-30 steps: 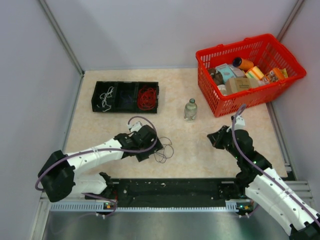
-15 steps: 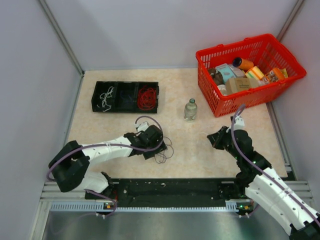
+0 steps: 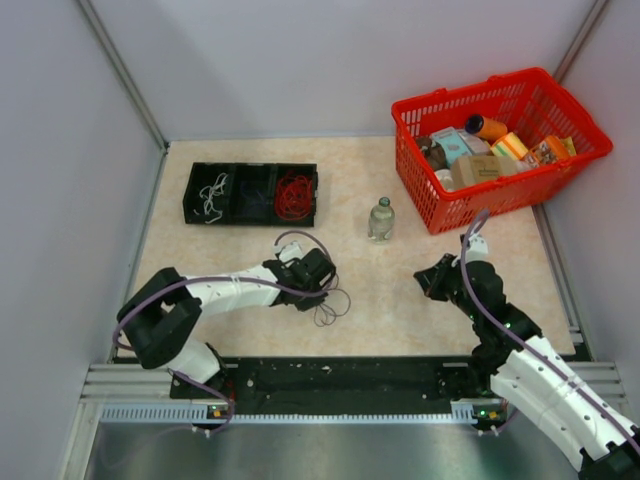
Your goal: Untangle the cables
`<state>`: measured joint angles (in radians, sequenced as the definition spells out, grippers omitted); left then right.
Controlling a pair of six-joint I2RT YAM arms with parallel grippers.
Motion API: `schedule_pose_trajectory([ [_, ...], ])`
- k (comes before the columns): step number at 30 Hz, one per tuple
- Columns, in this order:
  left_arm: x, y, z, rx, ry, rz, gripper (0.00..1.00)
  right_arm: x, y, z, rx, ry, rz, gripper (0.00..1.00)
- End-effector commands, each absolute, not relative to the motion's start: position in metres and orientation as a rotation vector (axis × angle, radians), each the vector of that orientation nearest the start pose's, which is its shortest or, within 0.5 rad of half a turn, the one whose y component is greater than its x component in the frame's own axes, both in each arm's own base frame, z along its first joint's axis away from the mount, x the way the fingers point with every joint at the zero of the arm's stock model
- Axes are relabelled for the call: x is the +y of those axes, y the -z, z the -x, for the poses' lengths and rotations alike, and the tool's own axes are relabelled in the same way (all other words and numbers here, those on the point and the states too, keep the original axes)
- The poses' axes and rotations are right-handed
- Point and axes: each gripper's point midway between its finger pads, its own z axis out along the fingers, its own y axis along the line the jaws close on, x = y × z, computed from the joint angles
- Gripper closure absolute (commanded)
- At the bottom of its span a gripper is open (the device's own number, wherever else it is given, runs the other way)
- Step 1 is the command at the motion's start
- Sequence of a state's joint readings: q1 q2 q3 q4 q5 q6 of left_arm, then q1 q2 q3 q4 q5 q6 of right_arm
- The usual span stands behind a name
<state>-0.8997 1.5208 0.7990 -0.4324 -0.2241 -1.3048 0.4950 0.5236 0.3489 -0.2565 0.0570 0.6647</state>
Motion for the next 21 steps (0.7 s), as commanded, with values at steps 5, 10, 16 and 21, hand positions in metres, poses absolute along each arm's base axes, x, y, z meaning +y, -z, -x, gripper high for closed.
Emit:
schedule_pose_trajectory([
  [5,-0.219,-0.102,-0.253,2.353,0.325,0.478,1.0,0.138,-0.136,-0.221,2.018,-0.698,-0.202,1.0],
  [10,-0.16,-0.159,-0.305,2.191,0.331,0.461,1.0,0.138,-0.137,-0.221,2.018,-0.695,-0.197,1.0],
  [16,-0.096,-0.235,-0.357,1.994,0.059,0.277,1.0,0.139,-0.135,-0.222,2.018,-0.697,-0.2,1.0],
  [21,-0.061,-0.228,-0.412,1.972,-0.054,0.311,1.0,0.14,-0.136,-0.223,2.021,-0.699,-0.188,1.0],
])
